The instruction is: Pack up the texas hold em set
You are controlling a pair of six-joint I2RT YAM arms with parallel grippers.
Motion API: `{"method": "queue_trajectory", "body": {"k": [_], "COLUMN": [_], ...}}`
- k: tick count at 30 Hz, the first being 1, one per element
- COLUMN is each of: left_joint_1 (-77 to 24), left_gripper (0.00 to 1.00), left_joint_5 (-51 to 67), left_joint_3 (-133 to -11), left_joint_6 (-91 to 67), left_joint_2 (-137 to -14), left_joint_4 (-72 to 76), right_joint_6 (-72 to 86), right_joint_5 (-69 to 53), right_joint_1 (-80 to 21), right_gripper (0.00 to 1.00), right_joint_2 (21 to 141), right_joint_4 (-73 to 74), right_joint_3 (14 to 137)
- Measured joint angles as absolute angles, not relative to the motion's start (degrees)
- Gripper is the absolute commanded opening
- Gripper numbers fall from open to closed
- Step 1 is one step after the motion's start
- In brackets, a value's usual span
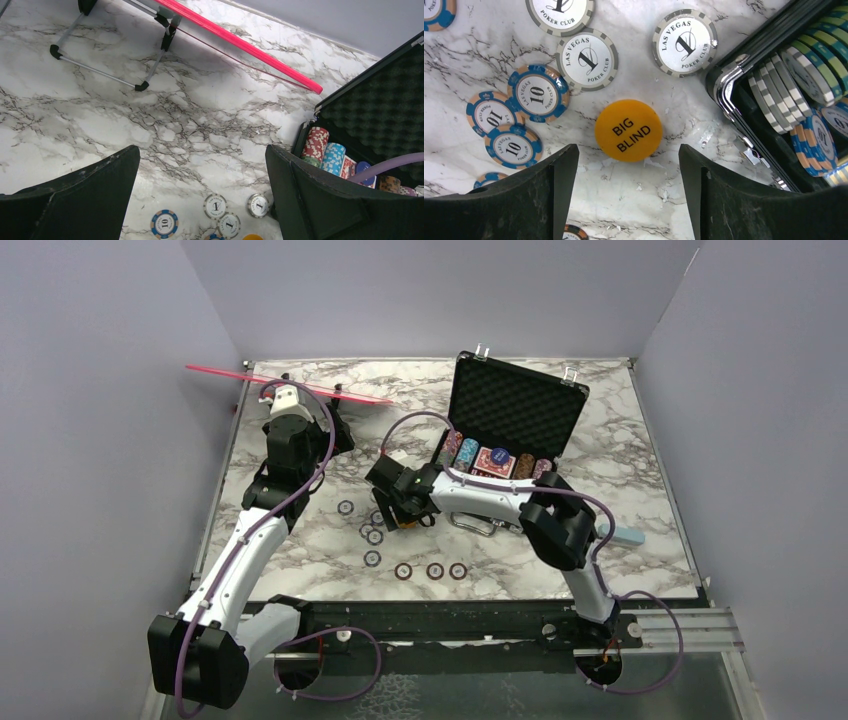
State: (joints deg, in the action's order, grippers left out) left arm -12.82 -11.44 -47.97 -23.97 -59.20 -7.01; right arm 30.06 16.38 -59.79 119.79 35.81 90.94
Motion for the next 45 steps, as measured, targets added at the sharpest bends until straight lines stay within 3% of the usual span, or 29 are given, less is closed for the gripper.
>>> {"method": "queue_trajectory", "body": {"k": [5, 17, 27, 37, 45], "left_joint_1": [-12.8, -12.8, -12.8, -12.8, -12.8], "left_gripper": [0.99, 0.99, 0.99, 0.99, 0.99], "left_joint_5": [-11.4, -11.4, -11.4, -11.4, -11.4], "left_joint_3": [-48.0, -48.0, -48.0, -48.0, -47.9], "left_joint_6": [-24.0, -24.0, -24.0, -24.0, -24.0], "left_joint_2": [-59.2, -59.2, -59.2, -59.2, -59.2], "left_joint_4": [-7.0, -7.0, -7.0, -7.0, -7.0], "right_joint_6": [29.5, 28.6, 28.9, 29.1, 29.2], "right_joint_5": [16.3, 15.1, 13.6, 14.3, 16.1], "right_joint_1": [-59.8, -59.5, -59.1, -59.1, -59.1], "right_gripper": [0.65, 0.63, 0.51, 0.54, 0.54], "right_joint_2": [121.9, 123.3, 125.1, 123.7, 114.7], "right_joint_4": [36.3, 37.1, 38.8, 38.2, 38.1], "right_joint_3": [92.2, 93.7, 96.7, 94.7, 87.6]}}
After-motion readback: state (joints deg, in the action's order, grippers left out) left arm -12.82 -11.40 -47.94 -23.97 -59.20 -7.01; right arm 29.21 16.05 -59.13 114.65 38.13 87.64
